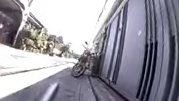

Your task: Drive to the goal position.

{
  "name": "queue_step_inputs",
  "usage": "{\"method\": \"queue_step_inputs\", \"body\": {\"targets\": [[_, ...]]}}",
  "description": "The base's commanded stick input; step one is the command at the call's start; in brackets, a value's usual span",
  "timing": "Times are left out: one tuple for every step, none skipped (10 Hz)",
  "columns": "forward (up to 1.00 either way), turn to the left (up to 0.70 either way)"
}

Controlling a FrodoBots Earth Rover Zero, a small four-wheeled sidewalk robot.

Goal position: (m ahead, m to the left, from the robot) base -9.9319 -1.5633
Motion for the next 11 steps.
{"method": "queue_step_inputs", "body": {"targets": [[0.0,0.65],[0.0,0.66],[0.0,0.66],[0.0,0.66],[0.0,0.66],[0.0,0.66],[0.0,0.66],[0.0,0.66],[0.0,0.66],[0.0,0.66],[0.0,0.66]]}}
